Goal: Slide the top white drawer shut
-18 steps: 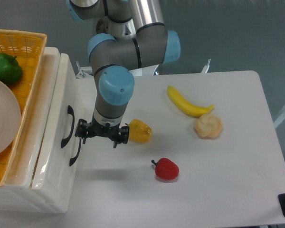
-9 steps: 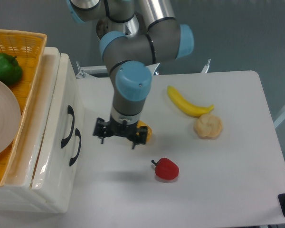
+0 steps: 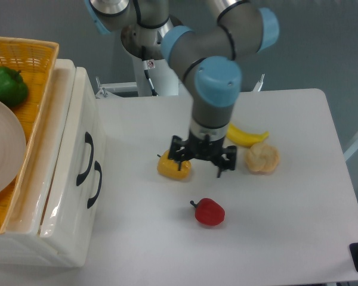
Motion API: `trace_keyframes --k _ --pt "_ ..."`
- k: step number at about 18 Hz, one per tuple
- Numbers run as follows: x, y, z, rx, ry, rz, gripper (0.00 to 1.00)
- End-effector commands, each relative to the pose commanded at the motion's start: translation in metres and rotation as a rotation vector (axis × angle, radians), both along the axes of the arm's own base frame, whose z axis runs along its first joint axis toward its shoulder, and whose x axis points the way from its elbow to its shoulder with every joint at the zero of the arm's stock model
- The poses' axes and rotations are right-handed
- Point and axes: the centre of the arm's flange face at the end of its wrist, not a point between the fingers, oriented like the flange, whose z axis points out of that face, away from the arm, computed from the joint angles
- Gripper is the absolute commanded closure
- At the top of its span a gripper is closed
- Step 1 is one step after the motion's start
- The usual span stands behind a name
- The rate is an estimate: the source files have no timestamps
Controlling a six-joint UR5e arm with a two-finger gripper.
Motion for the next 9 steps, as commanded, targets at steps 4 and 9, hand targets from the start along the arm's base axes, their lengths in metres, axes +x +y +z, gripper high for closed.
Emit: trace_keyframes --k 4,9 --pt "-0.015 -0.029 0.027 -0.011 0.081 -0.130 0.00" --pt "-0.034 -0.068 0.055 -0.029 0.152 -0.171 0.00"
